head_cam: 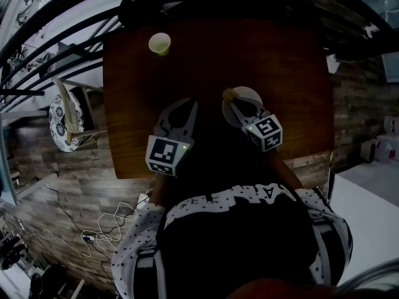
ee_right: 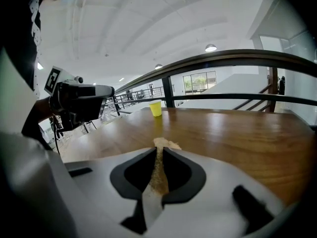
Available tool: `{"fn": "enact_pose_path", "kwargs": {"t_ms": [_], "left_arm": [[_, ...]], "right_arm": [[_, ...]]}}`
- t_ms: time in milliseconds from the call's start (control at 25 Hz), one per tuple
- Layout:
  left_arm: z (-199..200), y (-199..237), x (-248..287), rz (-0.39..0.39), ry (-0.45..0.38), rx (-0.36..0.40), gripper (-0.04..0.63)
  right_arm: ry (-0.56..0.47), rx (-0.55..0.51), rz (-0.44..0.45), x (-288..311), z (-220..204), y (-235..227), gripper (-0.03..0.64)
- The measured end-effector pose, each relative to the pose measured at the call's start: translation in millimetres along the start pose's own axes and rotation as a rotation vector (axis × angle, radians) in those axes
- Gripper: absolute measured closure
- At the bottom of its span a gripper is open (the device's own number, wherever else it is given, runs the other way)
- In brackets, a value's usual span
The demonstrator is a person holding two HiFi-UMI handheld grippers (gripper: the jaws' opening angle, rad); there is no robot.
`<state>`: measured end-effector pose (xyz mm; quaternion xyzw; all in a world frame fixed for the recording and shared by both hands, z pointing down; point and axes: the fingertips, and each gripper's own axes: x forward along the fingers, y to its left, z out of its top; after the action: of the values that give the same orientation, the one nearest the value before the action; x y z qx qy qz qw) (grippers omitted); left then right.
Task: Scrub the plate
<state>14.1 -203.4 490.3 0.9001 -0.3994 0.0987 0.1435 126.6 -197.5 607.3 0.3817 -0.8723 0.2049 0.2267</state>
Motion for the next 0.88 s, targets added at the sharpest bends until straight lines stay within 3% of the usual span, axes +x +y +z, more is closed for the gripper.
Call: {"fn": "enact_pose_path", "kwargs": {"t_ms": [880], "left_arm": [[3, -13, 2, -0.023, -0.003, 0.019, 0.581]], "right_arm": [[0.024, -0.003, 0.05, -10, -14, 26, 0.568]]}}
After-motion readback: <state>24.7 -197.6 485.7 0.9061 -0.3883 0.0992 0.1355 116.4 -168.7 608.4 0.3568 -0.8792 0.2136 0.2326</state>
